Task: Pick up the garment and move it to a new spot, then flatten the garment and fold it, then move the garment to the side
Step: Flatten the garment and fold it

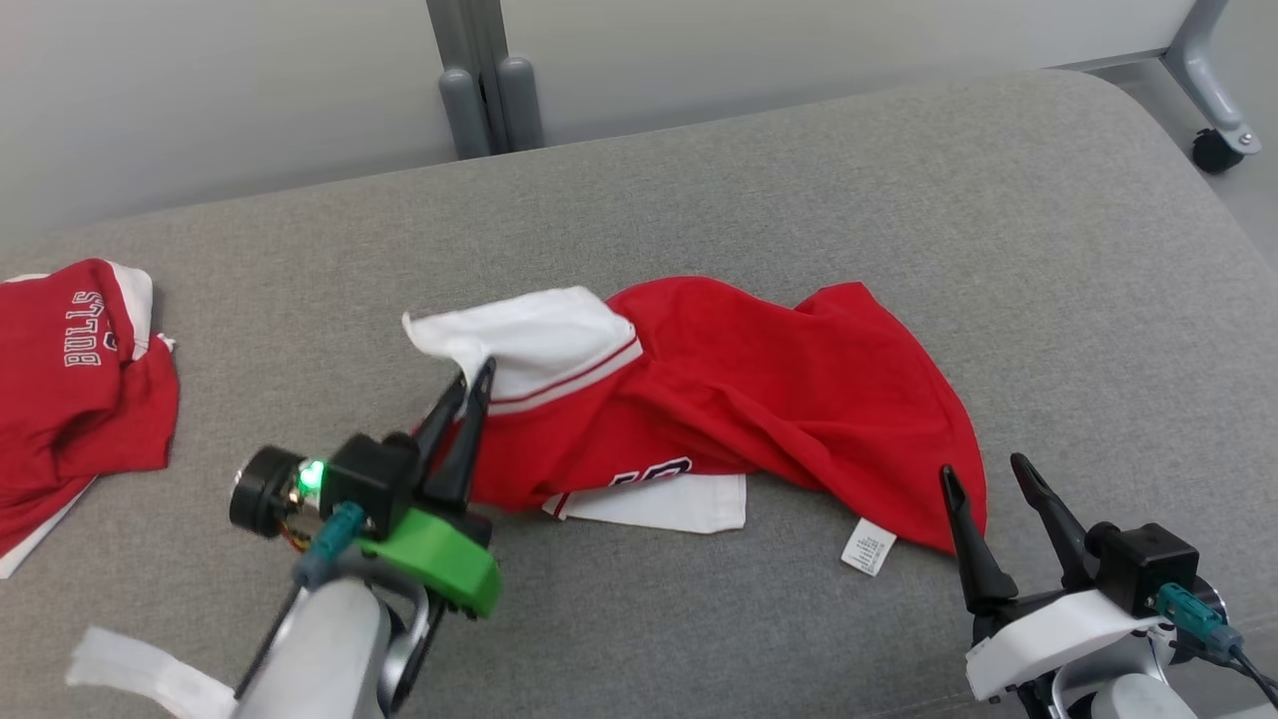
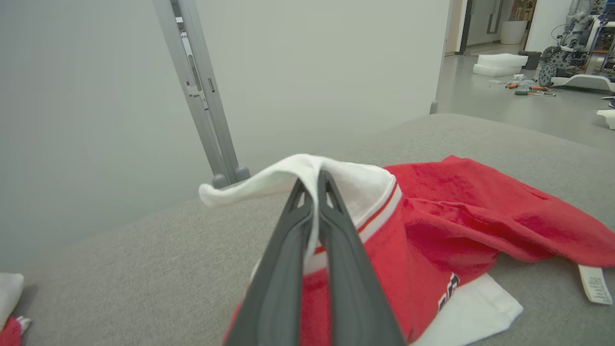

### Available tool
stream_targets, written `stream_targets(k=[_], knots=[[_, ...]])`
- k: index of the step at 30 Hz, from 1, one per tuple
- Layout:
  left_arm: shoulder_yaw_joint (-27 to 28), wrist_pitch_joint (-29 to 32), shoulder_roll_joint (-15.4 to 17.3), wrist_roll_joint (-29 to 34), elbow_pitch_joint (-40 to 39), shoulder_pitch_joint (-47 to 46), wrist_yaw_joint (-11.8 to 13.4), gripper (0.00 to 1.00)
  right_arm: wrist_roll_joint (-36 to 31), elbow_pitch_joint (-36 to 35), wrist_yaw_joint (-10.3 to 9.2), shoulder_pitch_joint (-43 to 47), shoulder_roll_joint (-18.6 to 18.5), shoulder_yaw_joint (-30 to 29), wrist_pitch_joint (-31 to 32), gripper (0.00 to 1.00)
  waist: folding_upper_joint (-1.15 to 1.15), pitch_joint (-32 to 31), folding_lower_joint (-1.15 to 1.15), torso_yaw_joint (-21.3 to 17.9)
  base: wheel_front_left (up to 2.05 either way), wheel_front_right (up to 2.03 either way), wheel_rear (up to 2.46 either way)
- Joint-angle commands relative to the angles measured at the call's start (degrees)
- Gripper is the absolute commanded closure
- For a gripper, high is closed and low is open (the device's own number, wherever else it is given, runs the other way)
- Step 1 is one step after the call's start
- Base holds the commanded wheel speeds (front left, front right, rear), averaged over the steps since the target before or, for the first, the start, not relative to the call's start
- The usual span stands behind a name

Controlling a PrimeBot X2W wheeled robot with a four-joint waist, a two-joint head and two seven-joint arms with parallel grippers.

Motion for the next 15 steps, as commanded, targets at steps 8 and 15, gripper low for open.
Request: stream_targets(k=[8,15], knots=[[-9.09,-0.04,1.81,0.48,-0.41,13.43,-0.11,1.00,0.36,-0.01,-0.02,1.04,-0.08,-0.29,-0.19,0.00,0.00,0.19,0.00,3.34,0.00,0.00,0.00],[-10.37,-0.04,2.08,2.00,0.29,17.97,-0.12,1.00,0.65,0.30,-0.02,1.44,-0.60,-0.62,-0.18,0.00,0.00,0.20,0.00,5.72,0.00,0.00,0.00]])
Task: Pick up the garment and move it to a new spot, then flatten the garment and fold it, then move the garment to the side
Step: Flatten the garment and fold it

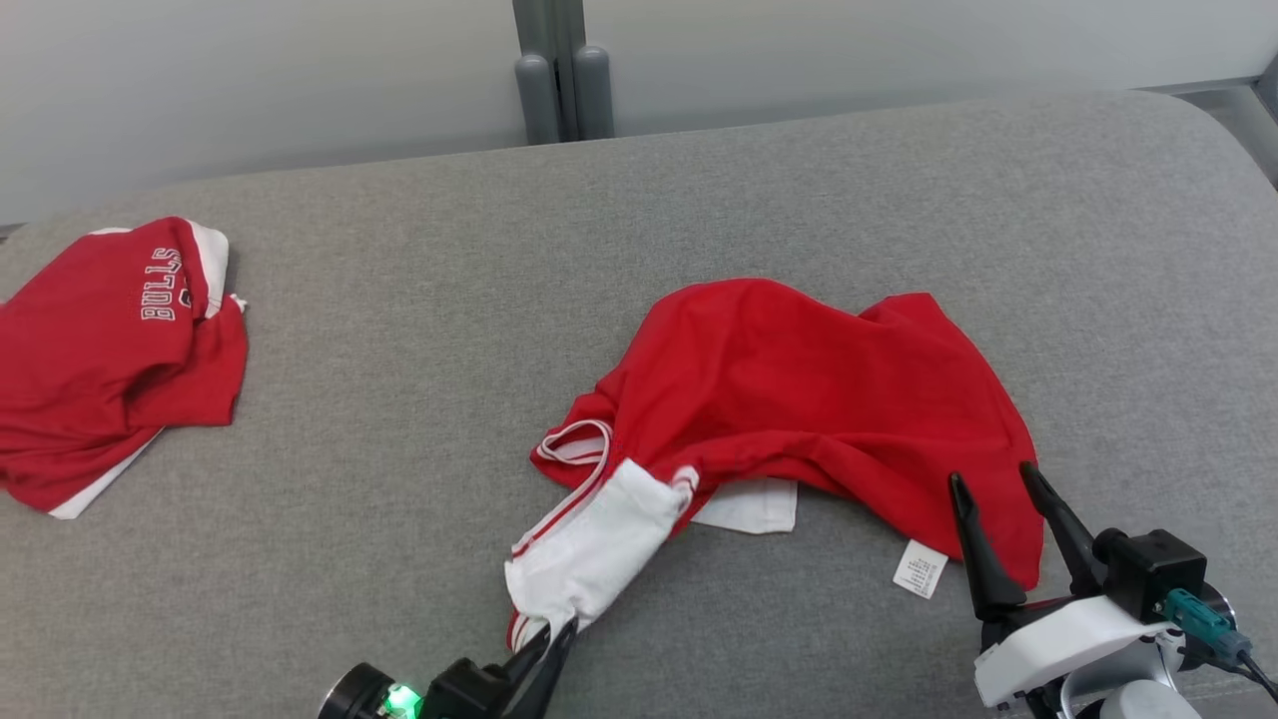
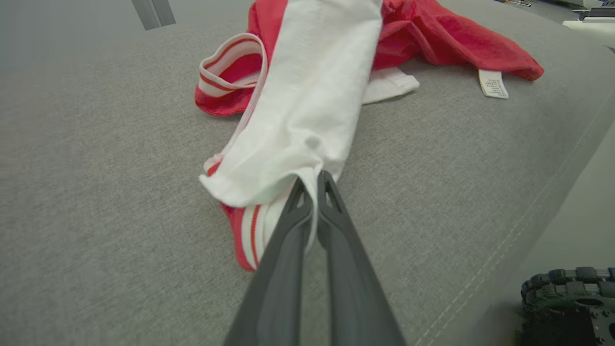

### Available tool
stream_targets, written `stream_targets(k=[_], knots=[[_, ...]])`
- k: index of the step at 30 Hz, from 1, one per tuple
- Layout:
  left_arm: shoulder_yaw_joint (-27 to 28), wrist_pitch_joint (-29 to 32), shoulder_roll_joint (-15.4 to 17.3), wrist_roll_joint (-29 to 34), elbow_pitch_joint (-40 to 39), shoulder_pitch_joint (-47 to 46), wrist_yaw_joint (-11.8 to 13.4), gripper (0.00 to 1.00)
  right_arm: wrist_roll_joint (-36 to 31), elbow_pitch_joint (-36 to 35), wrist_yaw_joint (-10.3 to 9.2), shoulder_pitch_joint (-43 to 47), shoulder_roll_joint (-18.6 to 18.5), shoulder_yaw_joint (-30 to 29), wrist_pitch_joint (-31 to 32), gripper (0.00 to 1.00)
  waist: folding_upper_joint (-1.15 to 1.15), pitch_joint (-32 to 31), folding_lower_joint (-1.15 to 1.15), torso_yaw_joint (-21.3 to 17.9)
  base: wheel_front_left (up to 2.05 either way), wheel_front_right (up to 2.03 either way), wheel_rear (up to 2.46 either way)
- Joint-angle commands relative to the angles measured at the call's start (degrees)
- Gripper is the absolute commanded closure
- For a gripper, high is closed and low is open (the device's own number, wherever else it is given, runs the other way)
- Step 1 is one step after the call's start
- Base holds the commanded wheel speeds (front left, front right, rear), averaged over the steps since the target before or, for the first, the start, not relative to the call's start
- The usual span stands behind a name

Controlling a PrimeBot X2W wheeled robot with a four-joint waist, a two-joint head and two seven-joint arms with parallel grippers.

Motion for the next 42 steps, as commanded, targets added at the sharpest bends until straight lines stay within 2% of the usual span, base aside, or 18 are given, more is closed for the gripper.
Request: stream_targets(k=[1,5,8,9,10,11,12,20,28,35,42], knots=[[1.05,-0.04,0.81,0.51,0.06,0.48,0.09,1.00,0.55,0.20,-0.02,0.68,-0.22,-0.09,-0.19,0.00,0.00,-0.02,0.00,0.96,0.00,0.00,0.00],[3.86,-0.04,1.96,1.71,-1.05,1.60,1.57,1.00,0.59,0.57,-0.02,0.91,-0.30,-0.14,-0.19,0.00,0.00,-0.33,0.00,1.70,0.00,0.00,0.00],[5.55,-0.04,2.23,1.26,-1.36,3.27,1.66,1.00,0.57,0.85,-0.02,0.99,-0.23,-0.08,-0.19,0.00,0.00,-0.62,0.00,1.99,0.00,0.00,0.00],[6.15,-0.04,2.01,0.78,-1.27,3.85,1.54,0.96,0.52,0.99,-0.02,1.09,-0.18,-0.06,-0.19,0.00,0.00,-0.77,0.00,2.12,0.00,0.00,0.00],[6.58,-0.04,1.86,0.63,-1.21,4.11,1.41,0.57,0.55,1.07,-0.02,1.15,-0.12,-0.05,-0.18,0.00,0.00,-0.87,0.00,2.20,0.00,0.00,0.00],[6.96,-0.04,1.73,0.73,-1.29,4.49,1.34,0.05,0.58,1.20,-0.02,1.23,-0.04,-0.02,-0.19,0.00,0.00,-1.05,0.00,2.31,0.00,0.00,0.00],[7.52,-0.04,1.42,0.37,-1.26,5.02,1.36,0.00,0.61,1.29,-0.02,1.31,0.01,0.00,-0.19,0.00,0.00,-1.16,0.00,2.39,0.00,0.00,0.00],[15.15,-0.04,1.02,-0.57,-4.86,6.95,1.76,0.00,0.59,1.67,-0.02,1.57,0.10,-0.10,-0.19,0.00,0.00,-1.93,0.00,2.90,0.00,0.00,0.00],[19.01,-0.04,-0.12,1.65,-8.47,-1.19,0.89,0.00,0.68,2.05,-0.02,0.47,0.11,0.93,-0.19,0.00,0.00,-1.85,0.00,1.63,0.00,0.00,0.00],[16.10,-0.04,-1.58,2.08,-4.31,-12.34,0.12,0.00,0.93,2.23,-0.02,-0.64,0.05,1.08,-0.18,0.00,0.00,-0.52,0.00,-1.42,0.00,0.00,0.00],[9.11,-0.04,-1.17,-0.99,8.97,-18.98,-0.12,0.00,1.13,2.23,-0.02,-1.57,0.34,0.70,-0.19,0.00,0.00,1.30,0.00,-4.87,0.00,0.00,0.00]])
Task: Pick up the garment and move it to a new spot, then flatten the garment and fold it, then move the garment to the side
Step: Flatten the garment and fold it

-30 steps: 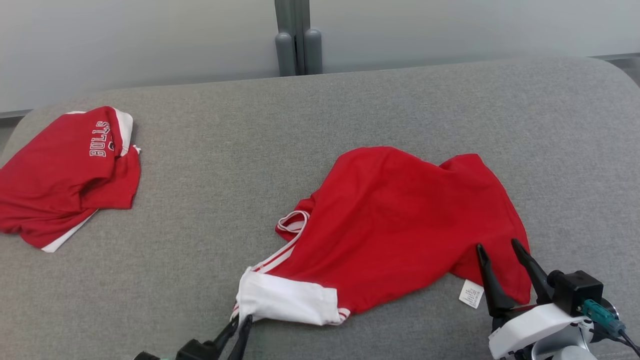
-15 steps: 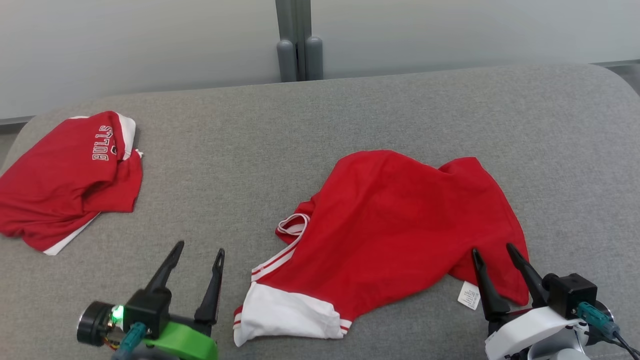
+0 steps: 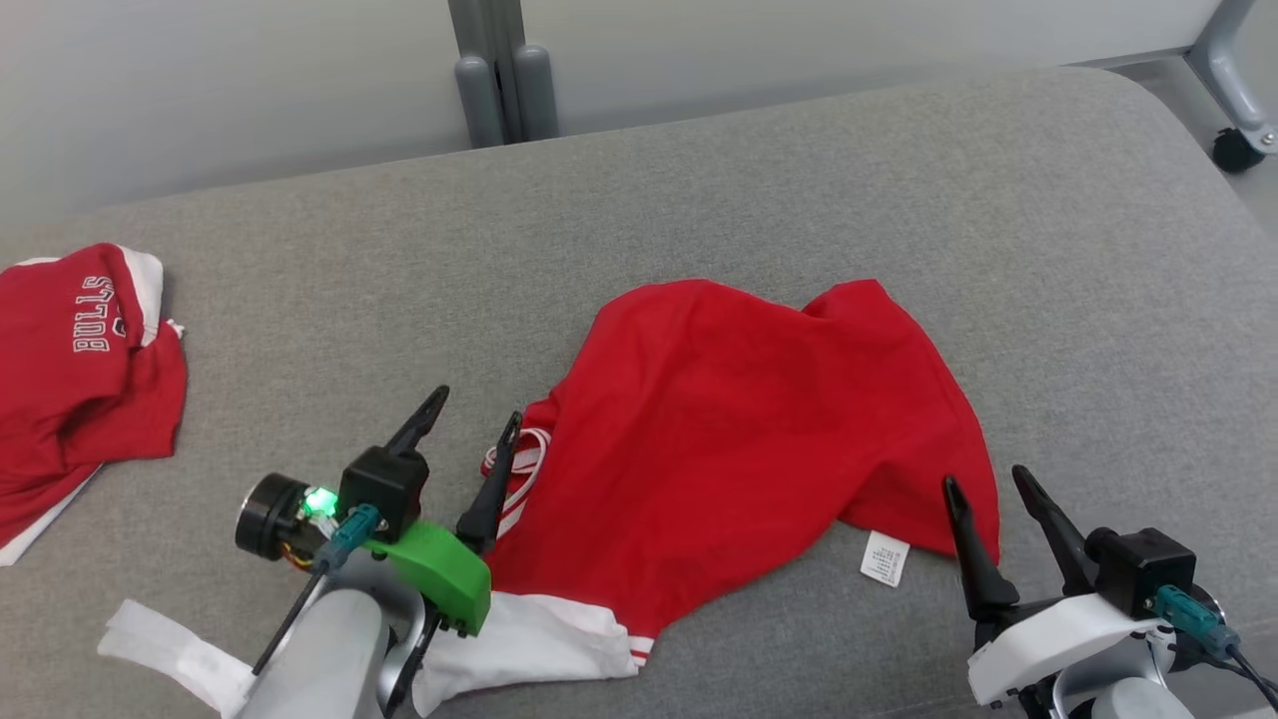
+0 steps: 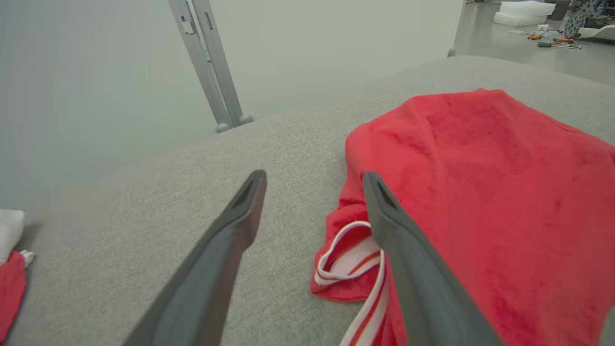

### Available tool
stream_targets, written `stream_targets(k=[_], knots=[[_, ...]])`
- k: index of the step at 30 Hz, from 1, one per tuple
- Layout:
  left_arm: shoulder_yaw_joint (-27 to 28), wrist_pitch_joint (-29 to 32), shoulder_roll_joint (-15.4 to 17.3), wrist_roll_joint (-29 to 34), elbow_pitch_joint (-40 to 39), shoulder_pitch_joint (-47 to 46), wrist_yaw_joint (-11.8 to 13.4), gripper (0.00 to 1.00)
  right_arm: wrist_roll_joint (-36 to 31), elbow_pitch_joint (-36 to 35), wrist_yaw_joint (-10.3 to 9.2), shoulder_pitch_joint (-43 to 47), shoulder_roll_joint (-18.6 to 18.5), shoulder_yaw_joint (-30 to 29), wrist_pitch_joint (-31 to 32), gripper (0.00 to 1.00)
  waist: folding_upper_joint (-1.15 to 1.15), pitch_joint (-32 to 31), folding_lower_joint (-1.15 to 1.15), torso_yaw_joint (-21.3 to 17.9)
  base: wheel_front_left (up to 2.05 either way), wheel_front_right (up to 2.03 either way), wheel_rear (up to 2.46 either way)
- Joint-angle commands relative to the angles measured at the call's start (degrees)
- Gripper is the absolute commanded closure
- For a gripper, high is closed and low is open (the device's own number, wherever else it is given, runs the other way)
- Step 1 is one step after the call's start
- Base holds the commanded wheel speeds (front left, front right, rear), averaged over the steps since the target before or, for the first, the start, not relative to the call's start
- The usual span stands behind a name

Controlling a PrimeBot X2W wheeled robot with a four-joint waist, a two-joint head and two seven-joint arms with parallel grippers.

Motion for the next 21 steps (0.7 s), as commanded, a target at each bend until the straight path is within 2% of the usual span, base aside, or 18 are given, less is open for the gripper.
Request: stream_targets(k=[1,7,15,16,18,21], knots=[[-1.33,0.31,0.67,-1.32,2.87,-0.73,-0.15,0.00,0.25,0.05,-0.02,-0.75,0.11,-0.17,-0.18,0.00,0.00,0.99,0.00,-1.42,0.00,0.00,0.00],[-7.53,2.83,2.40,-6.48,11.33,-1.32,-0.16,0.00,0.11,0.16,-0.02,-0.55,0.23,-0.72,-0.19,0.00,0.00,0.98,0.00,-1.71,0.00,0.00,0.00],[-15.79,9.42,5.00,-13.13,14.17,-0.28,-0.17,0.00,-0.45,0.16,-0.02,-0.01,0.43,-0.95,-0.19,0.00,0.00,0.34,0.00,-0.80,0.00,0.00,0.00],[-17.27,10.28,5.27,-13.77,13.85,-0.27,-0.18,0.20,-0.55,0.13,-0.02,0.06,0.47,-0.91,-0.19,0.00,0.00,0.31,0.00,-0.70,0.00,0.00,0.00],[-18.74,10.84,5.60,-15.40,13.17,-0.70,-0.18,1.00,-0.48,0.05,-0.02,0.05,0.45,-0.88,-0.19,0.00,0.00,0.30,0.00,-0.56,0.00,0.00,0.00],[-20.69,11.14,6.49,-16.49,12.75,-1.59,-0.17,1.00,-0.39,0.01,-0.02,-0.02,0.43,-0.72,-0.19,0.00,0.00,0.25,0.00,-0.53,0.00,0.00,0.00]])
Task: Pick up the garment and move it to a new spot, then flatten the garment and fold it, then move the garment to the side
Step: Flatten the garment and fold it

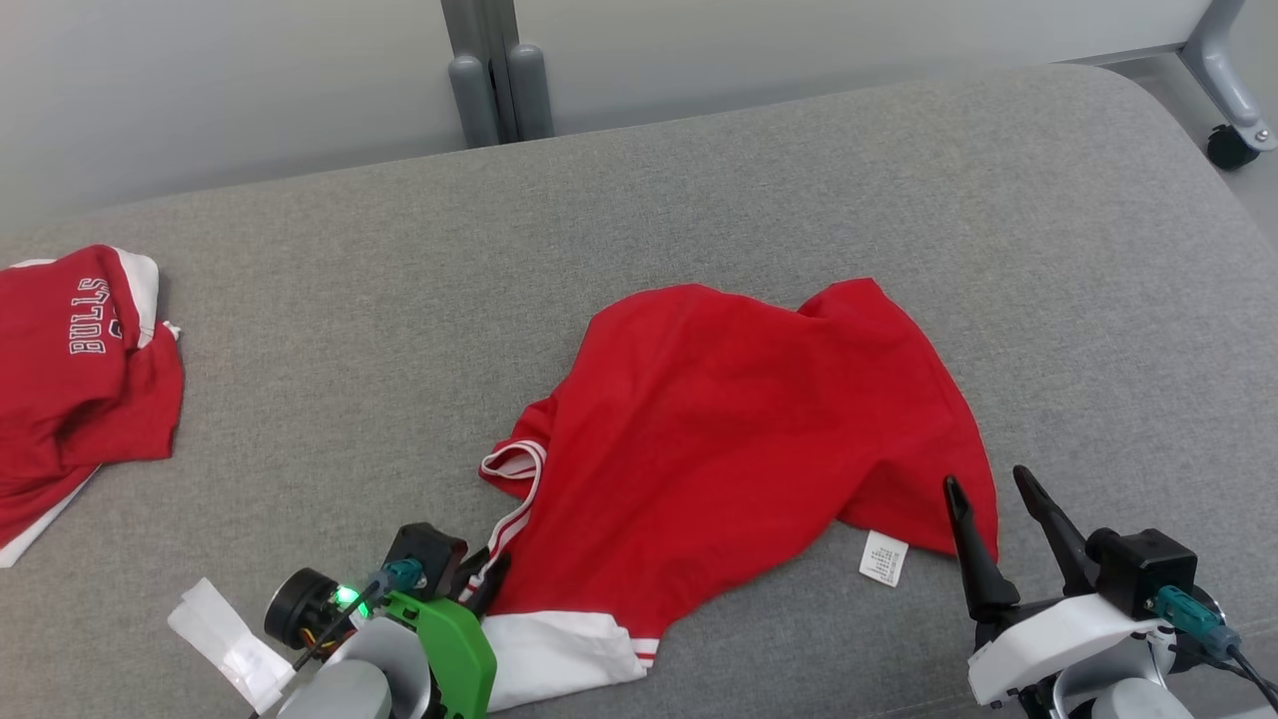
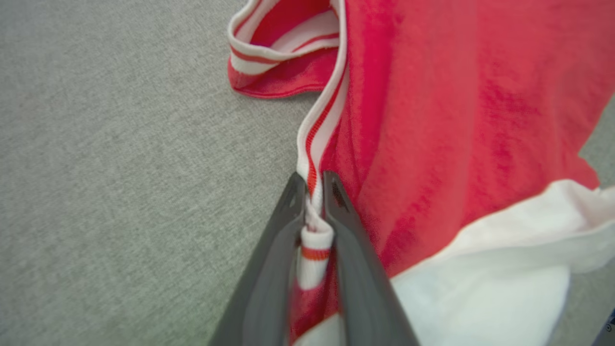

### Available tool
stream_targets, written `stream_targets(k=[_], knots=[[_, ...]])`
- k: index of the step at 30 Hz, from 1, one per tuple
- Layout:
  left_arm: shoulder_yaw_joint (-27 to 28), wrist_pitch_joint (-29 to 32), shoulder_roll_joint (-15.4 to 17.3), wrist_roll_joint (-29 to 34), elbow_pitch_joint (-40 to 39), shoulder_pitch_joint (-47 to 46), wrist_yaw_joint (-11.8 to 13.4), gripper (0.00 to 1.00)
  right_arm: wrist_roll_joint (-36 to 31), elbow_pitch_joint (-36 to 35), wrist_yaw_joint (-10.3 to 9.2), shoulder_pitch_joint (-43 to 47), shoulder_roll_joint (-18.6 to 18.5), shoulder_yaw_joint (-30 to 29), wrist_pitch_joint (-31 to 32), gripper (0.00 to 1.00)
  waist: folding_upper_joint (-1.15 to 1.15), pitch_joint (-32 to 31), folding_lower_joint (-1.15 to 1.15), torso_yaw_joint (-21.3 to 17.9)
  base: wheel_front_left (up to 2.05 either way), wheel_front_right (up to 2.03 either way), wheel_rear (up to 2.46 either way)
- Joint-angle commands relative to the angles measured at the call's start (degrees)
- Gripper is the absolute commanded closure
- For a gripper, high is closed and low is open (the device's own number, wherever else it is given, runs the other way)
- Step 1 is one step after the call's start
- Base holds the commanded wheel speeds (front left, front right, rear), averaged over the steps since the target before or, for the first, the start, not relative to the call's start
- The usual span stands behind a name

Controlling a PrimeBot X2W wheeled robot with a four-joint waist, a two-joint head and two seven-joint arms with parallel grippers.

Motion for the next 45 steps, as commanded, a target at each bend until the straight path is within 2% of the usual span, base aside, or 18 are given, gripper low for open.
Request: stream_targets(k=[1,4,9,14,18,19,20,21,27,30,36,45], knots=[[-0.69,-0.11,1.02,-0.75,0.43,-0.73,-0.12,1.00,-0.04,-0.16,-0.02,-0.06,-0.05,0.14,-0.18,0.00,0.00,-0.02,0.00,-0.05,0.00,0.00,0.00],[-0.56,-1.86,1.46,-0.55,0.25,-2.79,0.03,1.00,0.17,-0.21,-0.02,-0.20,-0.24,0.08,-0.19,0.00,0.00,-0.08,0.00,-0.21,0.00,0.00,0.00],[2.18,-7.12,2.03,0.17,0.03,-7.02,2.96,1.00,0.13,-0.23,-0.02,-0.11,-0.18,-0.10,-0.19,0.00,0.00,-0.15,0.00,-0.56,0.00,0.00,0.00],[4.56,-9.63,2.70,0.24,0.76,-10.38,5.18,1.00,-0.11,-0.20,-0.02,-0.40,0.06,0.05,-0.19,0.00,0.00,-0.04,0.00,-1.17,0.00,0.00,0.00],[5.69,-10.32,2.17,-0.56,2.39,-10.71,5.56,1.00,-0.12,-0.10,-0.02,-0.64,0.09,0.09,-0.19,0.00,0.00,0.08,0.00,-1.48,0.00,0.00,0.00],[5.58,-10.46,2.08,-0.22,3.02,-10.58,5.49,0.75,-0.09,-0.04,-0.02,-0.74,0.12,0.19,-0.19,0.00,0.00,0.13,0.00,-1.56,0.00,0.00,0.00],[5.54,-10.54,1.83,0.07,3.46,-10.45,5.59,0.17,-0.03,0.00,-0.02,-0.83,0.14,0.28,-0.19,0.00,0.00,0.16,0.00,-1.61,0.00,0.00,0.00],[5.78,-10.70,1.50,0.16,3.85,-10.15,5.85,0.00,0.02,0.01,-0.02,-0.86,0.10,0.31,-0.19,0.00,0.00,0.14,0.00,-1.61,0.00,0.00,0.00],[10.52,-10.80,1.13,1.29,-1.56,-6.50,8.47,0.00,-0.16,0.17,-0.02,0.08,0.09,-0.28,-0.19,0.00,0.00,-0.61,0.00,-0.78,0.00,0.00,0.00],[13.43,-10.82,1.15,2.01,-5.71,-3.33,8.79,0.00,-0.22,0.24,-0.02,0.41,0.17,-0.19,-0.19,0.00,0.00,-1.09,0.00,-0.21,0.00,0.00,0.00],[15.04,-10.83,0.86,3.44,-7.43,2.50,6.74,0.00,-0.27,0.41,-0.02,0.96,0.14,0.12,-0.19,0.00,0.00,-1.80,0.00,0.78,0.00,0.00,0.00],[12.95,-10.80,-0.73,3.54,-0.62,1.77,3.29,0.00,0.34,0.14,-0.02,-0.05,-0.58,0.85,-0.19,0.00,0.00,-0.60,0.00,0.38,0.00,0.00,0.00]])
